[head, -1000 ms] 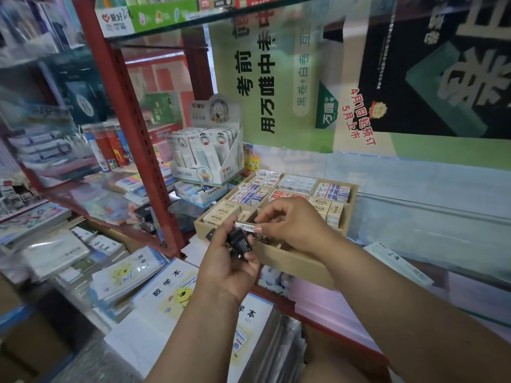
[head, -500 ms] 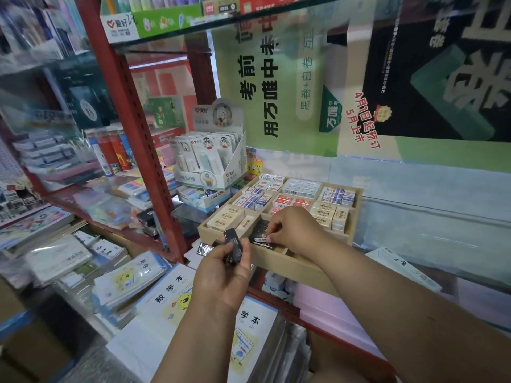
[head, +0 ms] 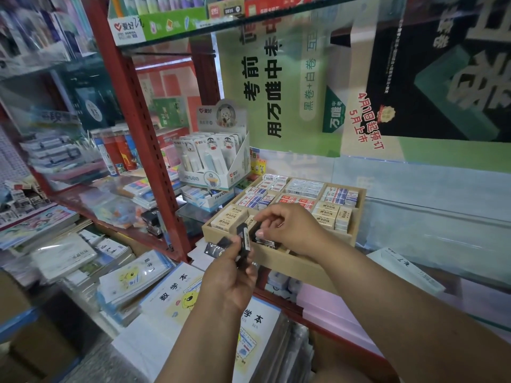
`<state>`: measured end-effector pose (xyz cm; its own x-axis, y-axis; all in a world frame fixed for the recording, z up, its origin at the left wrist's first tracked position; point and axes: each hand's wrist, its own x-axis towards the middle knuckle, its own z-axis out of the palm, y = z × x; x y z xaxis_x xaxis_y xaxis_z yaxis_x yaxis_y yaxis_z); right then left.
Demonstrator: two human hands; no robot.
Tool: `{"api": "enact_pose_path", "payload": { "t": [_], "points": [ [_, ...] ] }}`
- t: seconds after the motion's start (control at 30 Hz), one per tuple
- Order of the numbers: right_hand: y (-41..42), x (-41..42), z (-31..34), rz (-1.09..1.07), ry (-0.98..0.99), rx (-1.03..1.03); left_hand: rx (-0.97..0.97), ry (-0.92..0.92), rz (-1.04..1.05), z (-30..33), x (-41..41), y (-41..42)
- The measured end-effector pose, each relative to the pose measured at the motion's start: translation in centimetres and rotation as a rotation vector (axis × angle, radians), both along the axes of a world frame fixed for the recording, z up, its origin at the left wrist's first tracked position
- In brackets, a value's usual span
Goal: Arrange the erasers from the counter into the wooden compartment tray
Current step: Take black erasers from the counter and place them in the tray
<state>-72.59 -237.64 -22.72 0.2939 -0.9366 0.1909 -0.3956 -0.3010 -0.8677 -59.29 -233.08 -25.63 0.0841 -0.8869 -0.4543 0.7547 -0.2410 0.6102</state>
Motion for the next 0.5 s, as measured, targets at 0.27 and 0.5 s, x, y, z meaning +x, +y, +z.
{"api": "enact_pose_path", "payload": {
  "t": [0.27, 0.5],
  "points": [
    [1.4, 0.8, 0.1, -0.055, -0.113, 0.087, -0.078, 0.014, -0.042, 1.4, -1.5, 0.9],
    [1.6, 1.0, 0.2, -0.033, -0.324, 0.327, -0.116, 0.018, -0.048, 1.7, -2.0, 0.8]
  ]
}}
